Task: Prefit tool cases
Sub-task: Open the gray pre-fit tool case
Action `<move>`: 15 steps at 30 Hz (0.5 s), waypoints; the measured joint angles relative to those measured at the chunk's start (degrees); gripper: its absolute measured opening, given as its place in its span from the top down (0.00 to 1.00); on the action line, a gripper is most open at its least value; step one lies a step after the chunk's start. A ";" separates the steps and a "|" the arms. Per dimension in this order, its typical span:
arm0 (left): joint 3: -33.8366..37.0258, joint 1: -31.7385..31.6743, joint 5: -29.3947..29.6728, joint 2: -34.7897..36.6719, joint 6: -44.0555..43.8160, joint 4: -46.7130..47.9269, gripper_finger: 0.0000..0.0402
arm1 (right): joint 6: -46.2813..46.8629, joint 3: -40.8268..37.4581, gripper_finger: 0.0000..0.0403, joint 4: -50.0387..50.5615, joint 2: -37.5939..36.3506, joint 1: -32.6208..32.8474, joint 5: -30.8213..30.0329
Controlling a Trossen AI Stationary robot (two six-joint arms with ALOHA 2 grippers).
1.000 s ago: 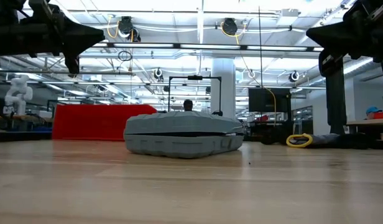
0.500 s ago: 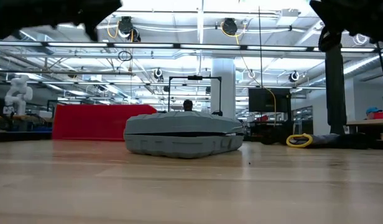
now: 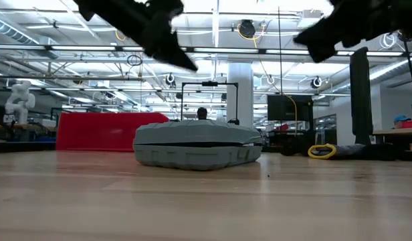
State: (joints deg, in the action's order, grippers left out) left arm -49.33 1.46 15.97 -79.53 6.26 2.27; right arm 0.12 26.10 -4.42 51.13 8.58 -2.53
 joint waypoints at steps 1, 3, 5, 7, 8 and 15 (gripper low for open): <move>-0.52 0.19 0.27 -0.04 -0.25 1.57 0.87 | -0.40 1.40 0.82 2.36 2.85 0.88 -0.62; -0.65 0.74 0.60 0.18 0.16 4.89 0.87 | -2.48 3.95 0.82 5.38 8.22 2.34 -0.96; -0.59 1.65 0.62 0.56 1.07 8.91 0.87 | -5.31 6.50 0.82 6.43 13.00 3.66 -2.71; -0.58 2.79 0.65 1.26 1.62 12.36 0.87 | -9.19 8.55 0.82 8.08 17.12 4.79 -4.09; -0.58 3.35 0.65 1.73 1.60 14.09 0.87 | -11.50 9.35 0.82 8.98 19.03 5.21 -4.46; -0.58 7.74 0.69 2.40 -1.50 19.77 0.87 | -19.27 12.84 0.82 8.82 26.69 6.17 -6.01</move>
State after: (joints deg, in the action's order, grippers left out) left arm -49.91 9.20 16.67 -77.12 4.76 22.04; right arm -19.15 38.94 4.40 77.82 14.75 -8.54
